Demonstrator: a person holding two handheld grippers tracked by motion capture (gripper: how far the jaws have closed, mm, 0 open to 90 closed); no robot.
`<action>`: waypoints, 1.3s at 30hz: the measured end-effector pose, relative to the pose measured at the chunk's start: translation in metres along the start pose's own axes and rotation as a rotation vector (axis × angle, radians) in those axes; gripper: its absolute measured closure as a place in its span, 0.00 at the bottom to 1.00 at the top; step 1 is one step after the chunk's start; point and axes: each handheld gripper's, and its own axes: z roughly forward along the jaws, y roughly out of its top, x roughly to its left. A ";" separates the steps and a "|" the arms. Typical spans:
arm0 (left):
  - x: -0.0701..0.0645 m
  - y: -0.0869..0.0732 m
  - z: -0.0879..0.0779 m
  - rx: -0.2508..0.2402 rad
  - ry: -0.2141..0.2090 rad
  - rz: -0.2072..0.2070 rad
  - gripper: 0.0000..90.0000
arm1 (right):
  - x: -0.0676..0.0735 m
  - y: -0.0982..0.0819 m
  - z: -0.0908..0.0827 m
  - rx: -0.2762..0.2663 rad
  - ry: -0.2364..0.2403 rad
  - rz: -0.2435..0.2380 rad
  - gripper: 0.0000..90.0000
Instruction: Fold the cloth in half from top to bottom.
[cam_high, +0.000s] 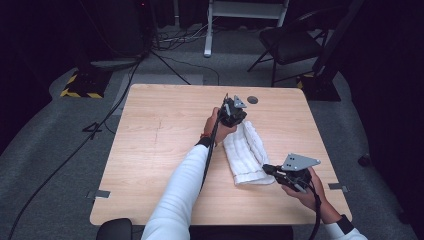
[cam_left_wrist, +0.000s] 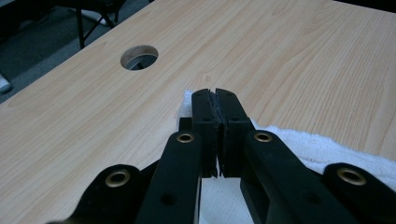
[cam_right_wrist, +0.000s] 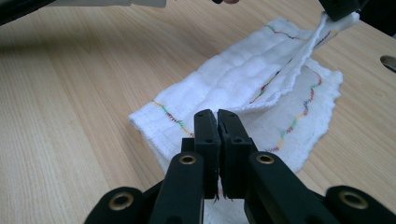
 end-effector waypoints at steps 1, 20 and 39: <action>-0.001 0.000 0.001 0.003 0.001 0.001 0.97 | 0.000 -0.001 0.000 0.006 -0.001 0.005 0.97; -0.014 0.002 0.032 0.057 0.014 0.022 0.97 | -0.009 -0.012 0.004 0.080 -0.013 0.032 0.97; -0.021 0.000 0.026 0.044 0.038 0.037 0.79 | -0.015 -0.023 0.006 0.166 -0.002 0.056 0.90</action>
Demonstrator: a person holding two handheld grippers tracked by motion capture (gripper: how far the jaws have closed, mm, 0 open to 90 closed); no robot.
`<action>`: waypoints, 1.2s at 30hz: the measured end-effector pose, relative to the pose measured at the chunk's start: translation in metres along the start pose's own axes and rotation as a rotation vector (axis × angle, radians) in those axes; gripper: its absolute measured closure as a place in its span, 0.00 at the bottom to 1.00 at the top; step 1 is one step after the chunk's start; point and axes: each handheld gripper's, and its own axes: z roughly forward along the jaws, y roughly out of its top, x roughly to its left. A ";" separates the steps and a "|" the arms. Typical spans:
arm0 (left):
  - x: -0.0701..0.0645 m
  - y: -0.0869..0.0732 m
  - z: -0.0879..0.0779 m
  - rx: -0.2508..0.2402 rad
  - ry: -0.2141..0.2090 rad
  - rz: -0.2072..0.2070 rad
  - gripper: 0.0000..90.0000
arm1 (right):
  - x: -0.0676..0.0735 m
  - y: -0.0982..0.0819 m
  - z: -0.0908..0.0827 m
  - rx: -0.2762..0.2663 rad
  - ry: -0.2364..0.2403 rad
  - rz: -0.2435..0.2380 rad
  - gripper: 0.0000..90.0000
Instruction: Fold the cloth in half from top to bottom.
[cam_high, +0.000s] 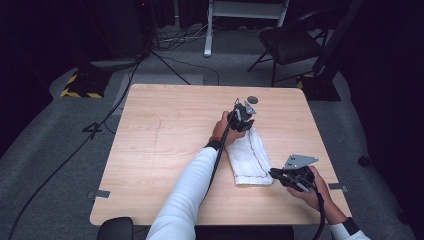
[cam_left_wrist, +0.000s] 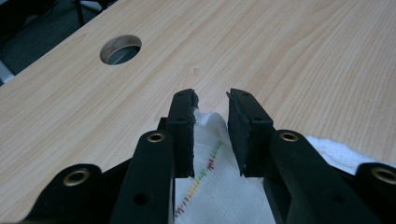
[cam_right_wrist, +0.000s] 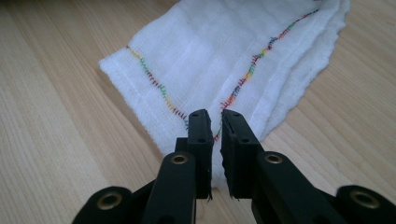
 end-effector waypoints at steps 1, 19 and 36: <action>0.001 0.000 -0.003 -0.005 -0.001 -0.001 0.77 | 0.000 -0.001 0.000 0.002 -0.002 0.001 0.89; -0.016 -0.054 -0.082 0.012 -0.199 0.010 0.26 | -0.016 0.002 0.005 -0.041 -0.079 0.055 0.57; -0.057 -0.094 -0.075 0.160 -0.260 0.116 0.23 | -0.062 0.005 0.050 0.008 -0.075 0.096 0.53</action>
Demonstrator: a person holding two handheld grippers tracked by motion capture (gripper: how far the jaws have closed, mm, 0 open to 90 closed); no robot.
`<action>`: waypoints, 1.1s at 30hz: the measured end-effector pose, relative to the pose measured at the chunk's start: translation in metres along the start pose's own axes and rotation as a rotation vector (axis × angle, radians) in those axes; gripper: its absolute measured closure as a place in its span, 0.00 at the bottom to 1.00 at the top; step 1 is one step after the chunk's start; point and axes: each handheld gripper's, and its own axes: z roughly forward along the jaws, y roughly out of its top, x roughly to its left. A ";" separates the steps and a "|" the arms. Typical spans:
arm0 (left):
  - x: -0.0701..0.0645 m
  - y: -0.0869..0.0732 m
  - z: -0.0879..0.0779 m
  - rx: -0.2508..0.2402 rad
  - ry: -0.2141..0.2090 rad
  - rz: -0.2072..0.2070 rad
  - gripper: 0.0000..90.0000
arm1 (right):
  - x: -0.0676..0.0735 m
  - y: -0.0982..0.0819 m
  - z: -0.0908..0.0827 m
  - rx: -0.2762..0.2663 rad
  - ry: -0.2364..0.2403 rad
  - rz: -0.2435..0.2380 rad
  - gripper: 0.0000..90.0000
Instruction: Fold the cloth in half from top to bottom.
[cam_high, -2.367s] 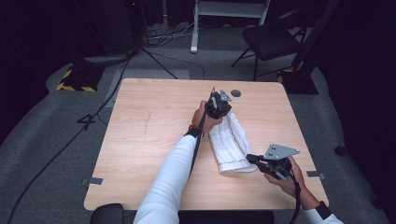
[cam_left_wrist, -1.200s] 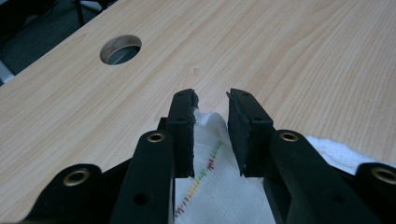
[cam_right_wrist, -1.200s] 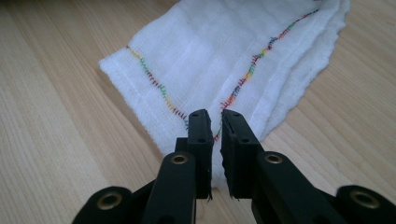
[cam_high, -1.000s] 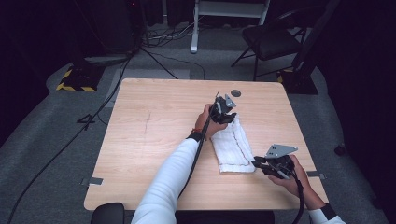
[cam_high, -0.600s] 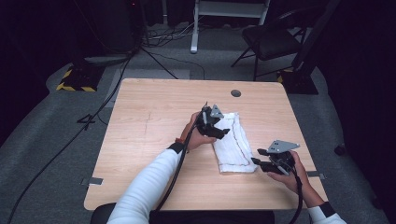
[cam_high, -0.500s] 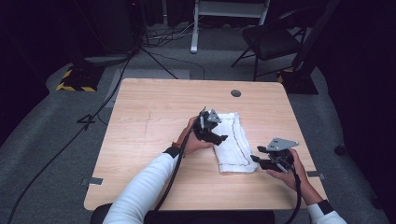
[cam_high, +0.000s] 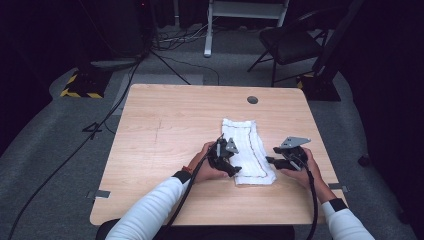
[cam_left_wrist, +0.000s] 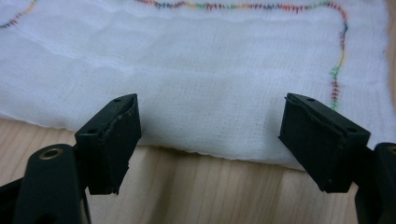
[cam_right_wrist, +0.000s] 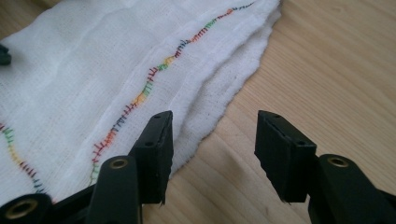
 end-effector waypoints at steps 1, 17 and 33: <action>0.000 -0.002 0.000 -0.002 -0.004 -0.003 0.24 | -0.001 0.000 0.003 0.003 0.012 0.010 0.53; -0.003 -0.023 -0.016 -0.004 -0.048 -0.040 0.28 | 0.023 0.003 0.009 0.027 0.091 -0.018 0.56; 0.028 -0.010 -0.034 -0.063 0.066 -0.067 0.26 | 0.002 0.027 0.009 -0.010 0.020 0.015 0.53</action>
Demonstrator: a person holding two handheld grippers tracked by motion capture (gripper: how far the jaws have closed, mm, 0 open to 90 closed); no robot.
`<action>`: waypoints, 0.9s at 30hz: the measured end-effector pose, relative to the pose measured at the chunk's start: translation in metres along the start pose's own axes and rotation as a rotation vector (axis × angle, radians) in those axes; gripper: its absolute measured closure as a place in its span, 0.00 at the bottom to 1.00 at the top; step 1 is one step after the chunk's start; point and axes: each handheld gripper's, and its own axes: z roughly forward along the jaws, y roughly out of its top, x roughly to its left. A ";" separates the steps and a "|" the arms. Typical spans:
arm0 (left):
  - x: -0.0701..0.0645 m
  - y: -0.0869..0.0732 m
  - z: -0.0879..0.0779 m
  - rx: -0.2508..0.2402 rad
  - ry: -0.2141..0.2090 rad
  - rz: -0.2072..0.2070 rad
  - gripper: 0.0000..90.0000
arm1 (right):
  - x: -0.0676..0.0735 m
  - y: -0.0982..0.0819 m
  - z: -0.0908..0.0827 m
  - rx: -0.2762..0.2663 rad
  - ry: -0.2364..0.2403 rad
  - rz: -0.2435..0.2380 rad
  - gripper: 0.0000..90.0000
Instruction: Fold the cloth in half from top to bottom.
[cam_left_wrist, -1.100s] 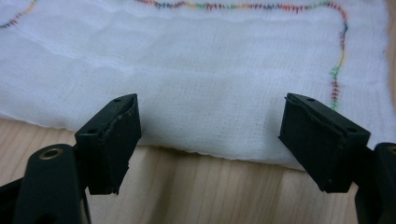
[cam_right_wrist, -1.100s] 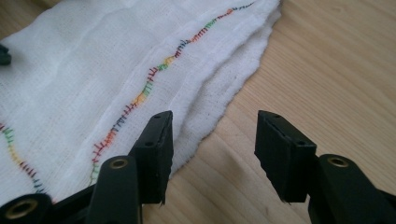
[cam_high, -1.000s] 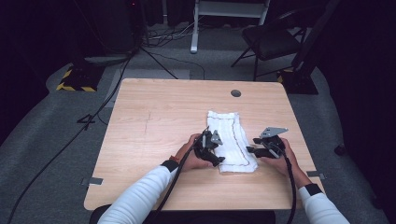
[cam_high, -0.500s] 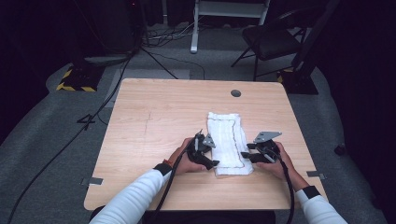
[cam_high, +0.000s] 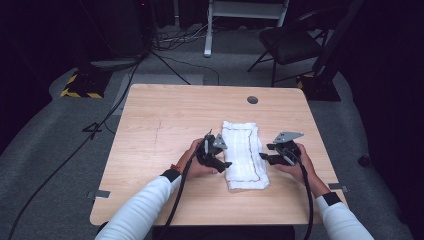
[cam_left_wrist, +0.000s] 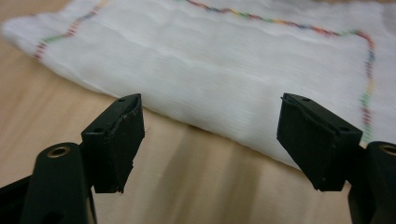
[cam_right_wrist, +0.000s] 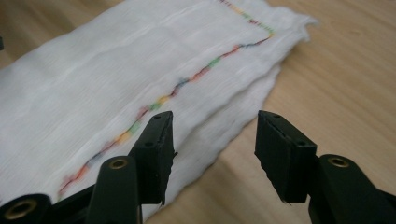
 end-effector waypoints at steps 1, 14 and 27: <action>0.007 0.002 0.001 -0.009 0.011 -0.019 0.26 | -0.004 0.003 0.002 -0.009 -0.003 0.009 0.53; 0.064 0.023 0.038 -0.019 0.132 -0.166 0.27 | -0.041 0.040 0.041 -0.026 -0.076 0.093 0.54; 0.079 0.030 0.059 -0.013 0.182 -0.267 0.30 | -0.050 0.049 0.073 -0.015 -0.088 0.149 0.54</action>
